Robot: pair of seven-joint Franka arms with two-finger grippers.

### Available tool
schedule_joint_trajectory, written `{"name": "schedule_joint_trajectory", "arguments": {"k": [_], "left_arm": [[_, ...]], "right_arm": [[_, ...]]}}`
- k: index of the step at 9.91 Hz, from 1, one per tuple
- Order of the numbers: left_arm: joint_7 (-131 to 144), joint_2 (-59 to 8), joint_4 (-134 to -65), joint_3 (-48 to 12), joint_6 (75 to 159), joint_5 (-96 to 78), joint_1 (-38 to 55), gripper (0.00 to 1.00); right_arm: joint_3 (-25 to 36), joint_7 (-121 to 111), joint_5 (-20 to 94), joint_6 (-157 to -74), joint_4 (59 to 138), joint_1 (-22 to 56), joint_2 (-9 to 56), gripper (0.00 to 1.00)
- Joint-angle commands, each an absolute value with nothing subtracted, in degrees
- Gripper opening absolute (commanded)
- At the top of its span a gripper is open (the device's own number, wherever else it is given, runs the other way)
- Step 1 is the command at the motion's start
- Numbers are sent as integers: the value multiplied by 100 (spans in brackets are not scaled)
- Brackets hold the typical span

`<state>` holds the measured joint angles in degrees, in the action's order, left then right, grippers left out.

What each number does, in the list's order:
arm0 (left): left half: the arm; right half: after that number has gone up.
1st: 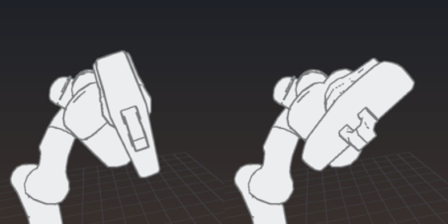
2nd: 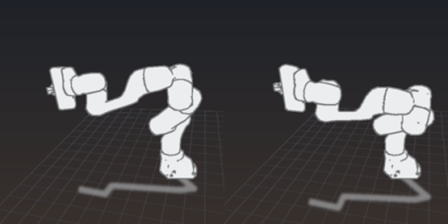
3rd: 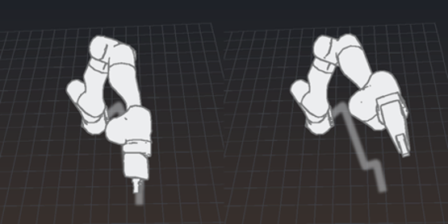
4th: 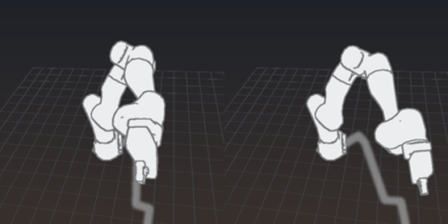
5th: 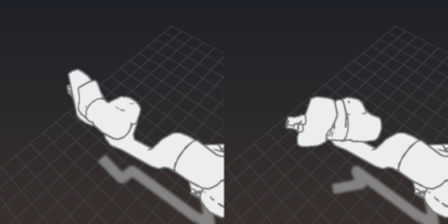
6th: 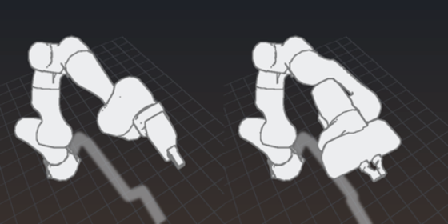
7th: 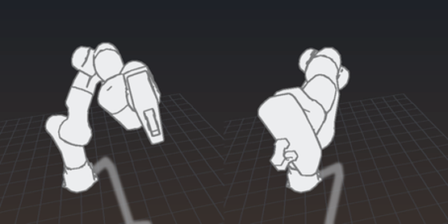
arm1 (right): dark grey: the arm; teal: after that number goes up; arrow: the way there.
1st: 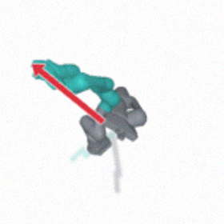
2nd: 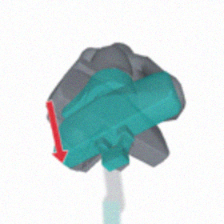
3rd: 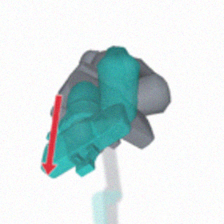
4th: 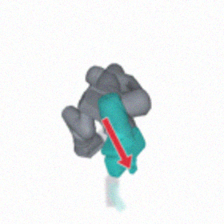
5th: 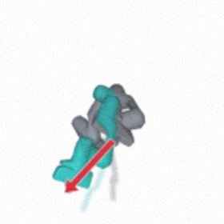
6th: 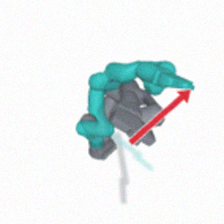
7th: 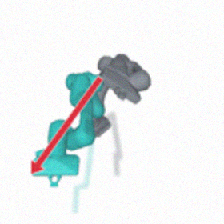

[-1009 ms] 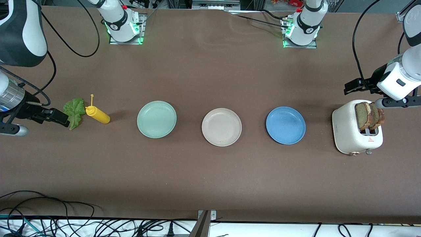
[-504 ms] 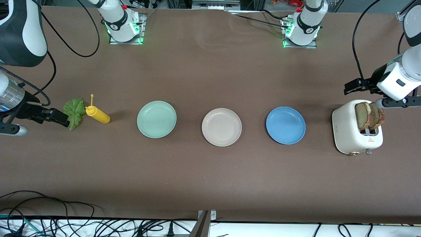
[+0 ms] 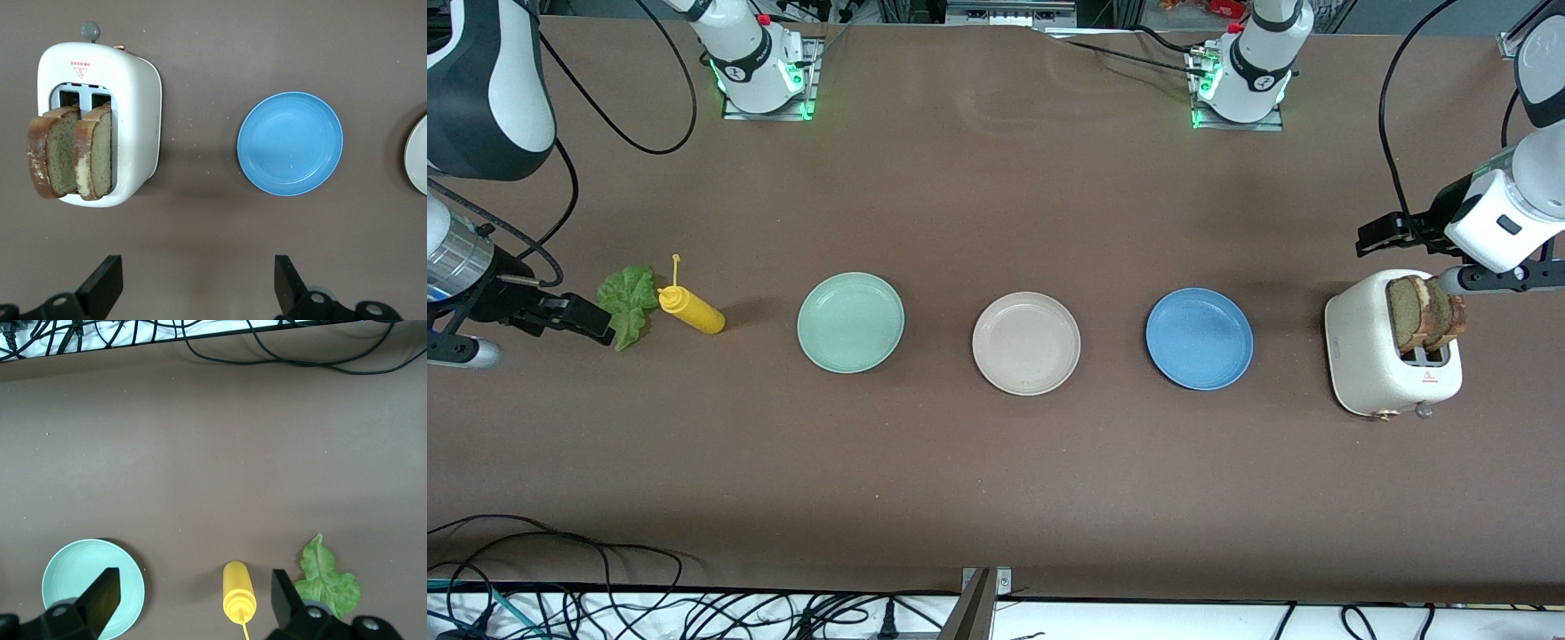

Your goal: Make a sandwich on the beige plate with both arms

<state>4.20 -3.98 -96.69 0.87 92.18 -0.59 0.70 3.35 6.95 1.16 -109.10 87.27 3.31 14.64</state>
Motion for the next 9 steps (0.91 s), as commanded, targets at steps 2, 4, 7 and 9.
{"name": "schedule_joint_trajectory", "arguments": {"k": [2,4,7,9], "left_arm": [[334,-501,-9467,105,9202,-35,70,100],[334,-527,-9439,105,9202,-35,79,100],[334,-554,-9439,105,9202,-35,79,100],[334,-562,-9439,105,9202,-35,79,100]], "right_arm": [[325,738,35,-10942,8719,343,1450,100],[325,738,35,-10942,8719,343,1450,100],[325,747,35,-10942,8719,343,1450,100],[325,747,35,-10942,8719,343,1450,100]]}}
